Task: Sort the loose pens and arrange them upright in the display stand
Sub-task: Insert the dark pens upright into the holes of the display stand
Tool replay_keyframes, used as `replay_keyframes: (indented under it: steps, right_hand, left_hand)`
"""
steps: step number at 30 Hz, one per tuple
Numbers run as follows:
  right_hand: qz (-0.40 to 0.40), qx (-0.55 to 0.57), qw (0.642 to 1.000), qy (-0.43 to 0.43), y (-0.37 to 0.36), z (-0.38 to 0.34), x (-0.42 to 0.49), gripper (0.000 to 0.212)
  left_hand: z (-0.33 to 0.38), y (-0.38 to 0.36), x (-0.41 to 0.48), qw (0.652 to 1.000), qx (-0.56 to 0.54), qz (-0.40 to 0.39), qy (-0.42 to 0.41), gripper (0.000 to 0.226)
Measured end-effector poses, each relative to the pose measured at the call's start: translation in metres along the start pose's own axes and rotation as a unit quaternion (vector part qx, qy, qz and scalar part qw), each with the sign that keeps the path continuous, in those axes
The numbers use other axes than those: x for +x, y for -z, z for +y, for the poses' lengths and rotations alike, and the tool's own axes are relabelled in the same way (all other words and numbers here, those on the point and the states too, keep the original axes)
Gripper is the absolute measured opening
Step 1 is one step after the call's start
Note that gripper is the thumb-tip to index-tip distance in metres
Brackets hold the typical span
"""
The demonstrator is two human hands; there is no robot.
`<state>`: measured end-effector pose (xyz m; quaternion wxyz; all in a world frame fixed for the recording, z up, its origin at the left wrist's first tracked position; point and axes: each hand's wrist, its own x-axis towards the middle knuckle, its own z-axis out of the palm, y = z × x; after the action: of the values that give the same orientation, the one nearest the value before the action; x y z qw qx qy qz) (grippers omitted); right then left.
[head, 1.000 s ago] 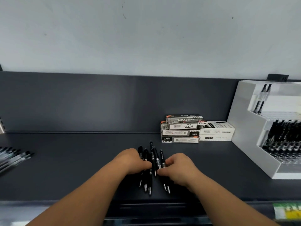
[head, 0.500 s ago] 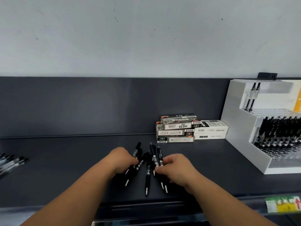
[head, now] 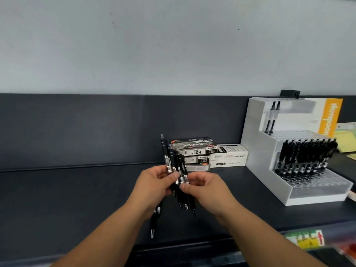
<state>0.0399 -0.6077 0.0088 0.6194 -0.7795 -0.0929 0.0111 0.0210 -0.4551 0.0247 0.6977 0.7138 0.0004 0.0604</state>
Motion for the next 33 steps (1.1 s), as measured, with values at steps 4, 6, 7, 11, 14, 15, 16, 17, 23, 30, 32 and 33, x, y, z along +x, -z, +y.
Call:
replay_keyframes:
  steps: [4, 6, 7, 11, 14, 15, 16, 17, 23, 30, 32, 33]
  right_hand:
    - [-0.017, 0.009, 1.0, 0.018, 0.036, -0.001, -0.002, 0.016]
    - [-0.024, 0.015, 0.999, 0.018, 0.059, 0.001, -0.002, 0.014]
    - [-0.022, 0.013, 1.0, 0.016, 0.071, 0.003, -0.002, 0.013]
    - [-0.003, -0.001, 1.0, 0.014, 0.125, 0.012, 0.0, 0.014]
    - [0.008, -0.005, 1.0, 0.019, 0.168, 0.016, -0.001, 0.018]
    - [0.012, -0.007, 1.0, 0.022, 0.182, 0.016, -0.002, 0.019]
    - [0.018, -0.012, 0.999, 0.025, 0.197, 0.017, -0.004, 0.02]
    - [0.026, -0.019, 0.999, 0.027, 0.21, 0.018, -0.005, 0.022]
    - [0.024, -0.016, 0.999, 0.033, 0.279, 0.021, -0.011, 0.019]
    - [0.059, -0.024, 0.996, 0.066, 0.334, 0.025, -0.013, 0.021]
    - [0.136, -0.043, 0.987, 0.074, 0.352, 0.028, -0.006, 0.029]
    - [0.174, -0.064, 0.98, 0.078, 0.359, 0.031, -0.003, 0.03]
  left_hand:
    - [0.004, -0.031, 0.009, 0.999, -0.017, -0.033, 0.023, 0.012]
    - [0.006, -0.052, 0.012, 0.998, -0.022, -0.046, 0.024, 0.013]
    - [0.008, -0.063, 0.013, 0.998, -0.021, -0.051, 0.024, 0.014]
    - [0.014, -0.119, 0.02, 0.998, -0.019, -0.055, 0.016, 0.014]
    - [0.018, -0.163, 0.023, 0.999, -0.022, -0.041, -0.005, 0.012]
    - [0.021, -0.178, 0.023, 0.999, -0.018, -0.04, -0.016, 0.011]
    - [0.023, -0.192, 0.024, 0.999, -0.016, -0.038, -0.025, 0.01]
    - [0.025, -0.205, 0.024, 0.999, -0.017, -0.037, -0.031, 0.009]
    - [0.035, -0.27, 0.027, 0.997, -0.012, -0.065, -0.032, 0.027]
    - [0.039, -0.323, 0.019, 0.996, -0.033, -0.005, -0.084, 0.019]
    - [0.037, -0.334, 0.017, 0.994, -0.033, 0.028, -0.1, 0.027]
    - [0.037, -0.338, 0.015, 0.993, -0.025, 0.04, -0.109, 0.038]
